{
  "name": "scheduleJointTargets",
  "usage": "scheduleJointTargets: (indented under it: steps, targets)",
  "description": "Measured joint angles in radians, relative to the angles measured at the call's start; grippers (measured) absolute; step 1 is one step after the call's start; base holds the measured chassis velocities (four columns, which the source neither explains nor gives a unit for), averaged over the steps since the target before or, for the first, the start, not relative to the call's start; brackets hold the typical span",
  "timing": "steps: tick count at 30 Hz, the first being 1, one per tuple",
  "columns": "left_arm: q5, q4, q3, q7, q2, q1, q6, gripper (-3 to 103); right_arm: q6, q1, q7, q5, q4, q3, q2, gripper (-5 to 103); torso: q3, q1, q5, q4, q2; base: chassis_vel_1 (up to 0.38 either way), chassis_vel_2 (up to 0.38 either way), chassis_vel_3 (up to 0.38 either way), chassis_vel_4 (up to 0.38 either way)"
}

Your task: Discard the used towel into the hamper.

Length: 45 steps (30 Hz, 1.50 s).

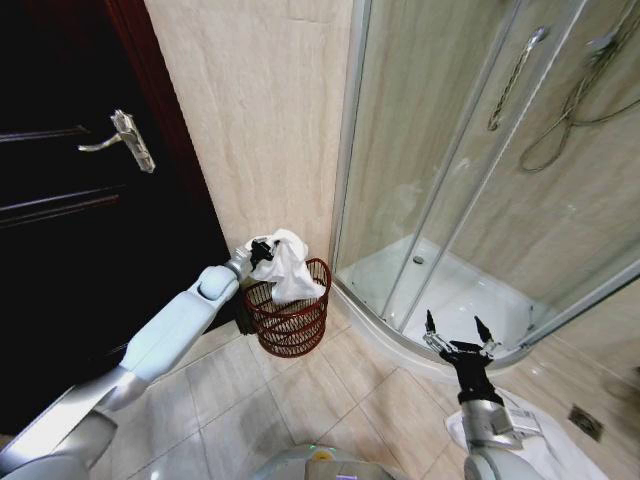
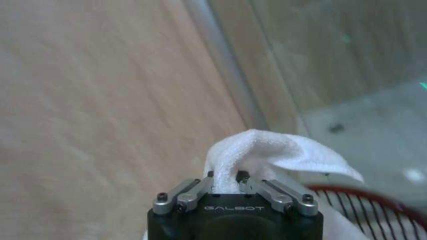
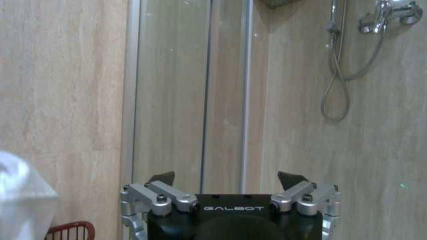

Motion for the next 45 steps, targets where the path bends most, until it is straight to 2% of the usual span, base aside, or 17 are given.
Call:
scheduleJointTargets:
  steps: [6,7,10,12,13,14,17,19,20,22,23,25,26,27,30,33,45]
  targets:
    - [0.023,0.067,0.072,0.010,-0.015,-0.042,-0.003,9,0.012,-0.002,0.007,0.005,-0.004,0.003,0.000,100,0.000,0.000,-0.0002,0.0002,0.000,0.000,0.000,0.000,0.000]
    - [0.029,0.077,0.084,0.020,-0.020,-0.057,0.008,6,0.016,-0.002,0.011,0.005,-0.005,0.004,0.000,100,0.000,0.000,0.0000,0.0002,0.000,0.000,0.000,0.000,0.000]
    - [0.025,0.081,0.096,0.040,-0.028,-0.080,0.039,10,0.022,-0.005,0.020,0.005,-0.005,0.004,0.000,100,0.000,0.000,0.0003,0.0001,0.000,0.000,0.000,0.000,0.000]
    - [0.004,0.070,0.099,0.060,-0.029,-0.092,0.088,20,0.023,-0.005,0.025,0.006,-0.005,0.004,0.000,100,0.000,0.000,0.0001,0.0000,0.000,0.000,0.000,0.000,0.000]
    - [-0.008,0.050,0.096,0.094,-0.025,-0.095,0.132,25,0.023,-0.004,0.028,0.005,-0.005,0.004,0.000,100,0.000,0.000,0.0003,-0.0001,0.000,0.000,0.000,0.000,0.000]
    - [-0.008,0.050,0.096,0.094,-0.025,-0.095,0.132,25,0.023,-0.004,0.028,0.005,-0.005,0.004,0.000,100,0.000,0.000,0.0003,-0.0001,0.000,0.000,0.000,0.000,0.000]
    - [0.007,0.010,0.067,0.211,-0.008,-0.100,0.215,42,0.024,0.003,0.031,-0.004,-0.011,0.007,0.000,100,0.000,0.000,0.0003,0.0002,0.000,0.000,0.000,0.000,0.000]
    - [0.003,0.002,0.062,0.228,-0.004,-0.103,0.234,46,0.024,0.004,0.031,-0.004,-0.012,0.007,0.000,100,0.000,0.000,0.0002,0.0003,0.000,0.000,0.000,0.000,0.000]
    - [-0.014,-0.009,0.058,0.239,0.001,-0.108,0.266,46,0.024,0.006,0.031,-0.004,-0.014,0.006,0.000,100,0.000,0.000,0.0000,0.0003,0.000,0.000,0.000,0.000,0.000]
    - [-0.051,-0.030,0.048,0.259,0.008,-0.121,0.336,57,0.022,0.008,0.030,-0.005,-0.016,0.005,0.000,100,0.000,0.000,0.0000,0.0003,0.000,0.000,0.000,0.000,0.000]
    - [-0.051,-0.030,0.048,0.259,0.008,-0.121,0.336,57,0.022,0.008,0.030,-0.005,-0.016,0.005,0.000,100,0.000,0.000,0.0000,0.0003,0.000,0.000,0.000,0.000,0.000]
    - [-0.081,-0.042,0.042,0.287,0.015,-0.147,0.374,74,0.015,0.008,0.024,-0.004,-0.018,0.003,0.000,100,0.000,0.000,0.0002,0.0001,0.000,0.000,0.000,0.000,0.000]
    - [-0.083,-0.039,0.042,0.289,0.015,-0.153,0.375,80,0.015,0.008,0.023,-0.003,-0.019,0.003,0.000,100,0.000,0.000,0.0001,0.0001,0.000,0.000,0.000,0.000,0.000]
    - [-0.083,-0.039,0.042,0.289,0.015,-0.153,0.375,80,0.015,0.008,0.023,-0.003,-0.019,0.003,0.000,100,0.000,0.000,0.0001,0.0001,0.000,0.000,0.000,0.000,0.000]
    - [-0.083,-0.031,0.046,0.290,0.011,-0.165,0.374,95,0.011,0.009,0.022,0.001,-0.020,0.005,0.000,100,0.000,0.000,0.0001,0.0001,0.000,0.000,0.000,0.000,0.000]
    - [-0.083,-0.032,0.047,0.289,0.010,-0.166,0.374,100,0.007,0.011,0.022,0.006,-0.019,0.007,0.000,100,0.000,0.000,0.0001,0.0001,0.000,0.000,0.000,0.000,0.000]
    - [-0.105,-0.037,0.045,0.279,0.004,-0.158,0.378,100,-0.007,0.016,0.023,0.019,-0.011,0.011,0.000,100,0.000,0.000,0.0001,0.0001,0.000,0.000,0.000,0.000,0.000]
